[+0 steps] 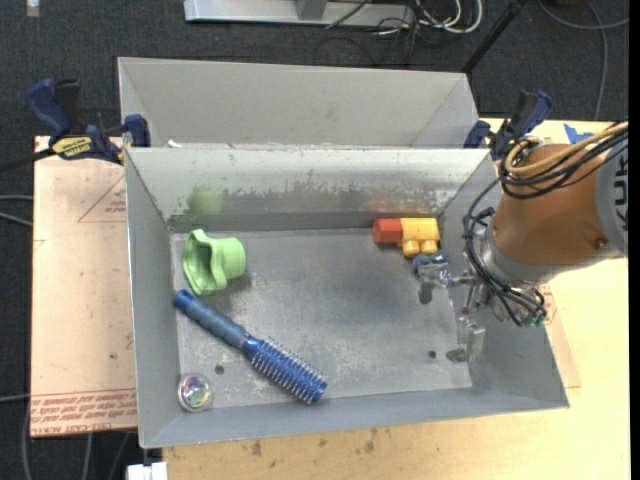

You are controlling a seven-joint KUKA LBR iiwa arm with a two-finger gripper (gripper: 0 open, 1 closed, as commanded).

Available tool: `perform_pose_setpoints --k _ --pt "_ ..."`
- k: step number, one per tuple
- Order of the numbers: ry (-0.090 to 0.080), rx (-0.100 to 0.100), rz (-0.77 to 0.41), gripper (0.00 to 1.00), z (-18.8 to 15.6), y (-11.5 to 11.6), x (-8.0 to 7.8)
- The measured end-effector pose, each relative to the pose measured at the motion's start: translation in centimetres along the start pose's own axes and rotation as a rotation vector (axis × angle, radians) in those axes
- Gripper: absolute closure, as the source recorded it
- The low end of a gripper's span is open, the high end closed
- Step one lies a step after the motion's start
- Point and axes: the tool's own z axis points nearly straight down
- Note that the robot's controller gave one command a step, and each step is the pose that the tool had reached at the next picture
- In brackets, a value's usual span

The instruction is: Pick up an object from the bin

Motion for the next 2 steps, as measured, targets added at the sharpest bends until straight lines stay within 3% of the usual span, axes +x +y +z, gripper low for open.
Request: perform_pose_setpoints --k 1,2 --pt "-0.006 0.0 -0.004 0.0 2.3 -2.7 -5.7" --pt "-0.005 -0.001 0.195 0.0 -0.8 -4.8 -8.5"
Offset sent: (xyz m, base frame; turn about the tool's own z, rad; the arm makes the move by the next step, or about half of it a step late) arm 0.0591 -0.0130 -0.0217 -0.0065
